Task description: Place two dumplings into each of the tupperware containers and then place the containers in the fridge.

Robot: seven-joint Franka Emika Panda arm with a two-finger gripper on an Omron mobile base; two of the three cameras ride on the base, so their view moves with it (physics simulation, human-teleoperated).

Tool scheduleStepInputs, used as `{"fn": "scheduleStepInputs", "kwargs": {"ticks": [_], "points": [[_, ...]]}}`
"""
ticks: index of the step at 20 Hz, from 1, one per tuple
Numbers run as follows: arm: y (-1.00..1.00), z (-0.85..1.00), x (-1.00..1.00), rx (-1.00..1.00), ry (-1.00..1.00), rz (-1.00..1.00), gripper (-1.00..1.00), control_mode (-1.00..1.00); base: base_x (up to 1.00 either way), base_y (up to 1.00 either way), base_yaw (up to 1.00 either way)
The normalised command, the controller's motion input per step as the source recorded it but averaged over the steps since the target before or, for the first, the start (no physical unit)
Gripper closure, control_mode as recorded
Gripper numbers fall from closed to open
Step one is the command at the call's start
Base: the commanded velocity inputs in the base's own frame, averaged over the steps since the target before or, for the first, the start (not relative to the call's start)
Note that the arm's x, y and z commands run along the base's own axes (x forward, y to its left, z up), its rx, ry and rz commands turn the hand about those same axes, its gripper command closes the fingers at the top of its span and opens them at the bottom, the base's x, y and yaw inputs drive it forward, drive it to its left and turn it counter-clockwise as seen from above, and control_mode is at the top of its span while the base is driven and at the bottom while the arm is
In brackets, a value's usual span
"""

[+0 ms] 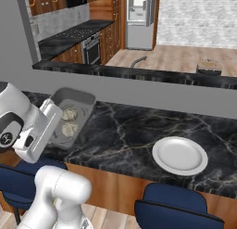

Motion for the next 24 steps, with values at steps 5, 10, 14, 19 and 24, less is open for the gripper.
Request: {"fn": "scheduleStepInputs", "kwargs": {"ticks": [5, 10, 14, 19, 24], "points": [[-0.69, -0.34, -0.06, 0.18, 0.0, -0.03, 1.0, -1.0, 0.0, 0.0, 0.0], [-0.32, -0.19, 0.0, 0.14, -0.01, 0.0, 1.0, -1.0, 0.0, 0.0, 0.0], [0.27, -0.16, 0.0, -0.05, -0.04, 0.0, 1.0, -1.0, 0.0, 0.0, 0.0], [0.2, -0.11, 0.0, -0.06, -0.02, 0.0, 1.0, 1.0, -0.06, 0.11, 0.0], [0.0, 0.0, 0.0, 0.0, 0.0, 0.0, 1.0, 1.0, -0.52, -0.06, 0.04]]}}
